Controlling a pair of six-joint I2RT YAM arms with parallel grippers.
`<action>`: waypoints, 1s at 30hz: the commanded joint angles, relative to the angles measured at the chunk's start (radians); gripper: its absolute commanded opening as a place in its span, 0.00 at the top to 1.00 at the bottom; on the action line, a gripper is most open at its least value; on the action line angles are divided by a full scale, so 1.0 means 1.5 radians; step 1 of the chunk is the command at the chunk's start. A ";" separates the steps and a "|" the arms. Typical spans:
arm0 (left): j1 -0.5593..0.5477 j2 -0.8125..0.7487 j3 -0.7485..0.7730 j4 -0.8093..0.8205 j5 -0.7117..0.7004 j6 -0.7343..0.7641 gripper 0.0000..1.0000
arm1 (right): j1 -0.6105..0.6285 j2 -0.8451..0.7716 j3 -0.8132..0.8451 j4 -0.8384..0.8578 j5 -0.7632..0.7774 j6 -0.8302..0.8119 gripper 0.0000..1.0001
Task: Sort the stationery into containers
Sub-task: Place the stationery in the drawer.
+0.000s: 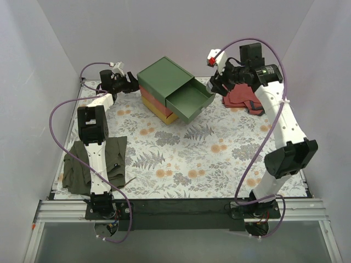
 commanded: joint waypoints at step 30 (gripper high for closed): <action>0.004 -0.102 -0.059 0.021 0.007 0.013 0.37 | 0.066 0.183 0.124 0.038 -0.019 0.143 0.25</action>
